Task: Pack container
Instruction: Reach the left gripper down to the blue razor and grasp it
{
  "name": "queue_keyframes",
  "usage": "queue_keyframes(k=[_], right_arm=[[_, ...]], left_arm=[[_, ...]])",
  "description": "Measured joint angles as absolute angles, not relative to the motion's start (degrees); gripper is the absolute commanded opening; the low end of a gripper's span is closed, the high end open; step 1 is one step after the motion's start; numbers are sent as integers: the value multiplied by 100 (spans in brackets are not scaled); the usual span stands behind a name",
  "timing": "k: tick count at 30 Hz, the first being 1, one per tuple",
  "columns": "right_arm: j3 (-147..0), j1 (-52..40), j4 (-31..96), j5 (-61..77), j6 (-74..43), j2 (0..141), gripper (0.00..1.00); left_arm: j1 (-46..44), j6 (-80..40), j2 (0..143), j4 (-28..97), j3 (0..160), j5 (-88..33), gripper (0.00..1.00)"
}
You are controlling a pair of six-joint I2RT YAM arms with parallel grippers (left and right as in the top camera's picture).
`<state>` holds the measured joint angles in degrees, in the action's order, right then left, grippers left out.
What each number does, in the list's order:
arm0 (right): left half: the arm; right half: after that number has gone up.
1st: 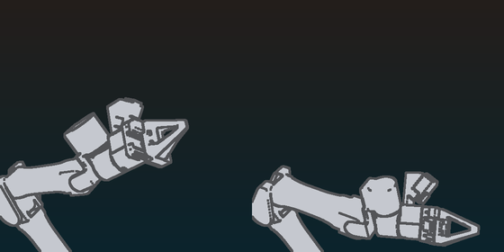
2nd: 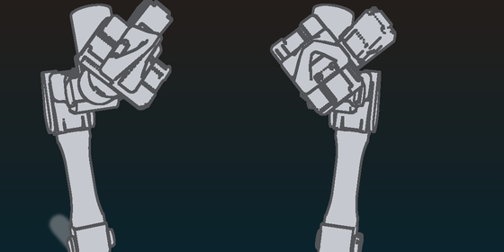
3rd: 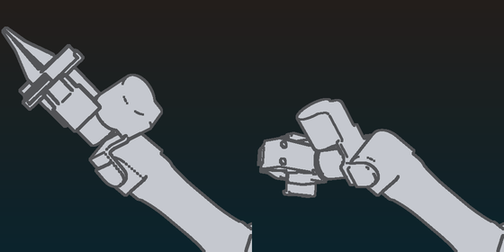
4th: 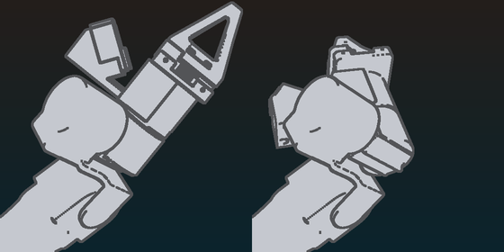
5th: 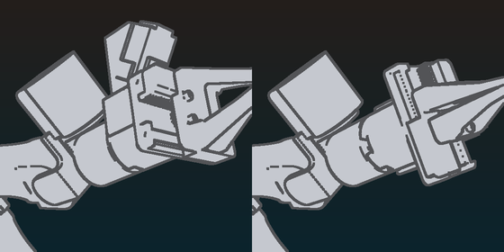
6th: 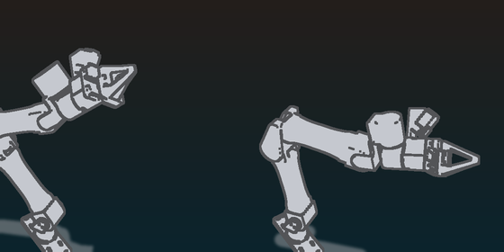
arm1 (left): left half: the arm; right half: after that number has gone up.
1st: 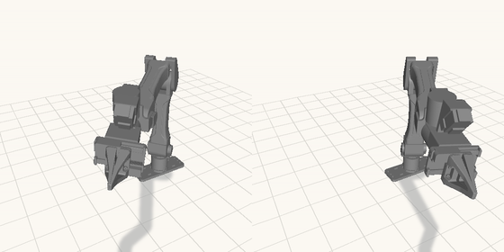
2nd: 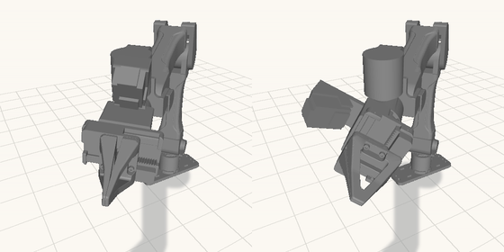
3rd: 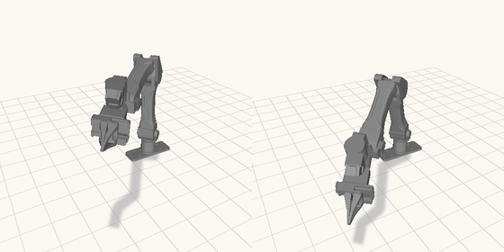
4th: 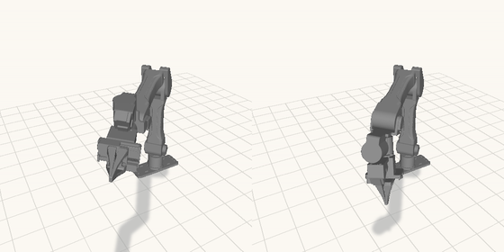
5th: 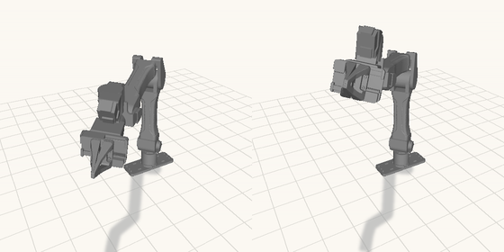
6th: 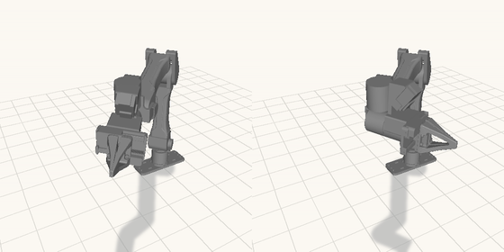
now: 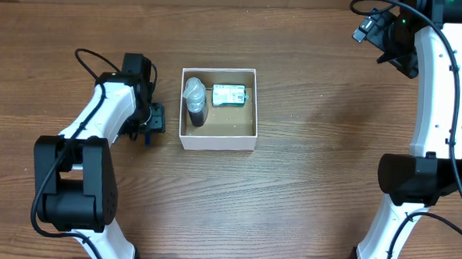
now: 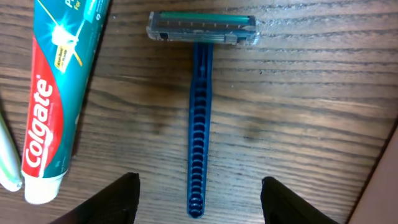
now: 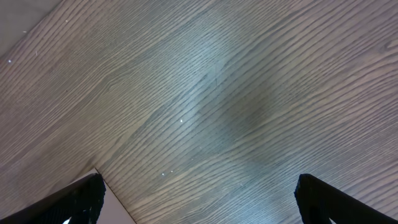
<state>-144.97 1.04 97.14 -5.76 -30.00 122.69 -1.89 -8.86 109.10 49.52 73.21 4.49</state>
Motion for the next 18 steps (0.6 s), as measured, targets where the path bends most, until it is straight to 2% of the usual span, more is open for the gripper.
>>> queue_keyframes(k=[7, 10, 12, 13, 14, 18], right_arm=[[-14497, 104, 9706, -576, -3000, 12269, 100], [-14497, 104, 9708, -578, -2998, 12269, 100], [-14497, 104, 9708, -578, -3000, 12269, 100], [-14497, 104, 9712, -576, -2998, 12269, 100], [-14497, 104, 9710, -576, -2998, 12269, 100], [-14497, 104, 9710, -578, -2998, 12269, 100]], left_arm=[[-189, -886, 10910, 4303, 6775, 320, 63], [-189, -884, 10903, 4130, 6665, 215, 52], [-189, -893, 10903, 4095, 6657, 178, 39], [-189, -884, 10903, 4069, 6657, 176, 27], [-189, -895, 10903, 4060, 6657, 178, 23], [-189, -888, 10903, 4045, 6657, 200, 20]])
